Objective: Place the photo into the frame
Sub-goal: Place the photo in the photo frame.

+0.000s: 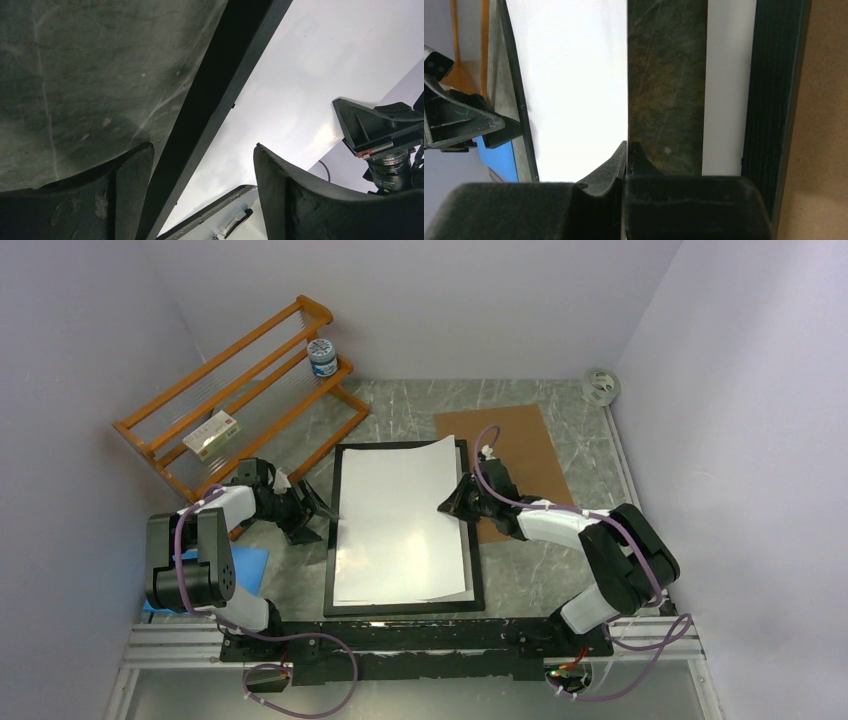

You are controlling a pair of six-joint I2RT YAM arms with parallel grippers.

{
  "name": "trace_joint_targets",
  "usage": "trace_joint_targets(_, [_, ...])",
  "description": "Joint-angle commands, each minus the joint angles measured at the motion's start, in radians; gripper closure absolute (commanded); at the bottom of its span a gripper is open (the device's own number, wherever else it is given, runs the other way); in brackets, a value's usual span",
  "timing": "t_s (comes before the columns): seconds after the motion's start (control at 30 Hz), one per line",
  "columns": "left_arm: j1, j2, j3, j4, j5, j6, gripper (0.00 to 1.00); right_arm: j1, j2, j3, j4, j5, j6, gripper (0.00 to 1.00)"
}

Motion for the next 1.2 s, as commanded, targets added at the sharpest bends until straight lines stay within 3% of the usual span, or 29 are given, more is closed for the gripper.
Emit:
trace_joint_targets(0.0, [-0.008,0.004,0.019,0.01,-0.009,-0.009,0.23,0.007,0.009,0.052,-0.005,0.03,-0.078,1.0])
trace_joint_targets(0.33, [-0.021,0.02,0.023,0.014,-0.003,-0.007,0.23,0.028,0.092,0.085,0.045,-0.085,-0.153,1.0])
trace_joint_targets(0.63, [-0.029,0.019,0.015,0.022,0.001,-0.014,0.23,0.029,0.092,0.116,-0.014,-0.055,-0.21,0.92])
trace_joint_targets(0.93, [-0.033,0.026,0.025,0.016,-0.014,-0.006,0.23,0.03,0.01,0.125,-0.141,-0.004,-0.199,0.59])
trace_joint_targets(1.03, [-0.035,0.036,0.035,0.013,-0.019,-0.003,0.23,0.029,-0.013,0.166,-0.217,0.044,-0.205,0.39])
trace_joint_targets(1.17, [-0.036,0.045,0.048,0.013,-0.025,-0.001,0.23,0.029,-0.037,0.231,-0.35,0.166,-0.204,0.31])
